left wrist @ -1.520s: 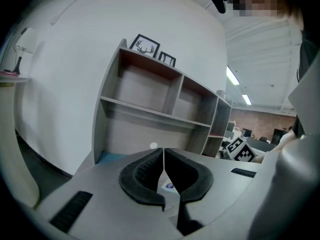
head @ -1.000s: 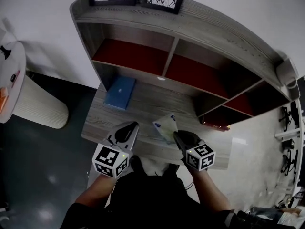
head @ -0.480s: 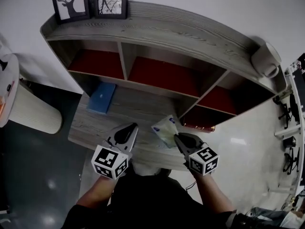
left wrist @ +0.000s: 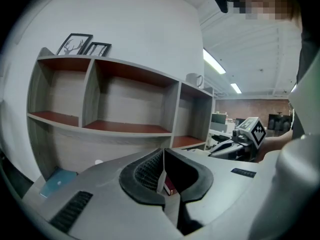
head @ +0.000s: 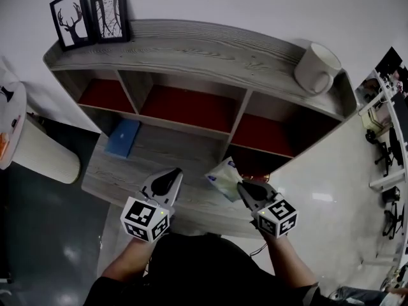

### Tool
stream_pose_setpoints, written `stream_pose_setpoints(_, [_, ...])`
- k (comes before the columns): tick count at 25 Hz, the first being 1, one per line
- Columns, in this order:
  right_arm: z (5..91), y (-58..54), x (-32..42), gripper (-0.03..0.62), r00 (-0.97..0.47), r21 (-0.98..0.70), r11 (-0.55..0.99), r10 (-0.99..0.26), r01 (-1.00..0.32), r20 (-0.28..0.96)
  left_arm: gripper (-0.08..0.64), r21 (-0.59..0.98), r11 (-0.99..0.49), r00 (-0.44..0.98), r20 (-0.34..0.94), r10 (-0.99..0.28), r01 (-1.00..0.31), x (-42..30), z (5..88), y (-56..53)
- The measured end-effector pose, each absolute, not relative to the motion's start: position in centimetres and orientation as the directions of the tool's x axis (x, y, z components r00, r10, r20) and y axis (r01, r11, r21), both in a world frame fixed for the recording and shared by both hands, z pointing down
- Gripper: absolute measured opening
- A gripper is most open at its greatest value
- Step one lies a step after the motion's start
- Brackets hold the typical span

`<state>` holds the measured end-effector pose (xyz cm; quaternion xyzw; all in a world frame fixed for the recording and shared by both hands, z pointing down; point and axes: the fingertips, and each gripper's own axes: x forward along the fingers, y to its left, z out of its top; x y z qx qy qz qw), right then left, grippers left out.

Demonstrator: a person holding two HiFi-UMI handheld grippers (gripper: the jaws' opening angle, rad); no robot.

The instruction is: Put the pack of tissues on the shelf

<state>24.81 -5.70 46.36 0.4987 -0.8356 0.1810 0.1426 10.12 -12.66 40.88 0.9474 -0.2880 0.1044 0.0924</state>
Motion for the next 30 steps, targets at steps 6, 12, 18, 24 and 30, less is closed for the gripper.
stream_pose_setpoints(6, [45.0,-4.9,29.3,0.023,-0.441,-0.082,0.448,-0.800,-0.890,0.407,0.020,0.111,-0.814,0.810,0.239,-0.535,-0.570,13.4,39.9,-11.4])
stream_pose_setpoints(12, [42.4,-5.7,31.6,0.021,-0.407,-0.024,0.431,-0.830,-0.902,0.383,0.020,0.108,-0.839,0.834,0.230,-0.501,-0.534,14.8,39.0,-10.9])
stream_pose_setpoints(18, [39.8,-7.7,33.3,0.021,-0.349,0.053,0.394,-0.862,-0.918,0.369,0.020,0.093,-0.877,0.870,0.209,-0.446,-0.472,15.5,37.8,-11.7])
stream_pose_setpoints(24, [38.7,-9.6,34.2,0.021,-0.308,0.083,0.360,-0.879,-0.929,0.365,0.020,0.085,-0.900,0.892,0.203,-0.404,-0.428,16.3,37.4,-12.8])
stream_pose_setpoints(30, [38.4,-11.3,35.4,0.021,-0.268,0.112,0.331,-0.887,-0.937,0.377,0.020,0.088,-0.911,0.902,0.208,-0.378,-0.402,16.9,37.5,-13.5])
